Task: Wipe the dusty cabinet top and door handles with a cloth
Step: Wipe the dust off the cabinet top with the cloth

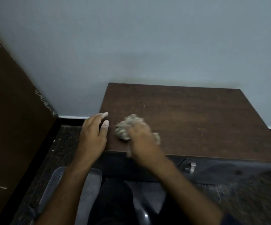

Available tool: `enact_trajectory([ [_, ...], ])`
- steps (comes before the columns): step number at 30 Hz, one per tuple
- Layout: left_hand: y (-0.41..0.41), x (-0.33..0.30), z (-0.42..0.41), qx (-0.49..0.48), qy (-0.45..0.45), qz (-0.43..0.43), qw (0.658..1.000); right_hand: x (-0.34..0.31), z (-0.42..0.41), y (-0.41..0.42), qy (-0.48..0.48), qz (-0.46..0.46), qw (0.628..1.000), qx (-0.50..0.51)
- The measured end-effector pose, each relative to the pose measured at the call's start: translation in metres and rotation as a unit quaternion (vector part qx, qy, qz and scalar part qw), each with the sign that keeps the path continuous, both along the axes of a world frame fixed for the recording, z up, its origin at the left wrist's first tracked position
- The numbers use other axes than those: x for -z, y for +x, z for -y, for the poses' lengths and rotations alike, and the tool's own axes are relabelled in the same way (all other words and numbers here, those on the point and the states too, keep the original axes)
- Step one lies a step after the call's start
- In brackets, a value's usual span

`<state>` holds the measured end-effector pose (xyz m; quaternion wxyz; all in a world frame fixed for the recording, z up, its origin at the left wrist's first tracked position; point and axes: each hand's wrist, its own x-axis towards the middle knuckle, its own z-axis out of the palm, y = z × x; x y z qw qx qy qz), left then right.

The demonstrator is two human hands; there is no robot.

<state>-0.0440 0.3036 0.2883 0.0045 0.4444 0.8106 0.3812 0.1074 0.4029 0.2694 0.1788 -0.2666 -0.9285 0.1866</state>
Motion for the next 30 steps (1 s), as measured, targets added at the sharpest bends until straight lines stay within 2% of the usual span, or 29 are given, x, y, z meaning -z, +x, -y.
enact_trajectory([
  [3, -0.004, -0.001, 0.0, 0.008, -0.012, -0.006, 1.0, -0.004, 0.015, -0.048, -0.008, 0.016, 0.996, -0.091],
  [7, -0.011, -0.005, -0.003, 0.019, -0.049, -0.002, 0.999, -0.014, -0.057, -0.06, -0.051, 0.054, 0.994, -0.074],
  [10, -0.011, -0.008, -0.006, 0.019, -0.054, 0.016, 0.998, -0.018, -0.13, -0.019, -0.097, 0.031, 0.993, 0.056],
  [12, -0.01, -0.009, -0.009, 0.02, -0.05, 0.025, 0.998, -0.019, -0.17, 0.037, -0.079, 0.028, 0.985, 0.149],
  [15, 0.0, -0.009, -0.021, 0.044, -0.043, 0.027, 0.998, -0.019, -0.213, 0.132, -0.06, 0.042, 0.949, 0.308],
  [18, 0.018, -0.01, -0.045, 0.087, -0.052, 0.012, 0.995, -0.012, -0.215, 0.157, -0.039, 0.071, 0.917, 0.389],
  [20, 0.036, -0.012, -0.064, 0.116, -0.055, 0.014, 0.992, -0.009, -0.19, 0.138, -0.022, 0.059, 0.923, 0.381],
  [23, 0.057, -0.01, -0.087, 0.161, -0.047, -0.007, 0.986, -0.003, -0.129, 0.087, 0.0, 0.027, 0.967, 0.252],
  [26, 0.074, -0.006, -0.099, 0.194, -0.041, -0.02, 0.98, -0.003, -0.063, 0.046, 0.029, 0.014, 0.988, 0.153],
  [28, 0.082, -0.005, -0.102, 0.217, -0.046, -0.02, 0.975, -0.008, -0.045, 0.045, 0.009, -0.004, 0.99, 0.141],
  [30, 0.098, -0.001, -0.107, 0.241, -0.051, -0.026, 0.969, -0.008, -0.06, 0.081, -0.02, 0.0, 0.99, 0.141],
])
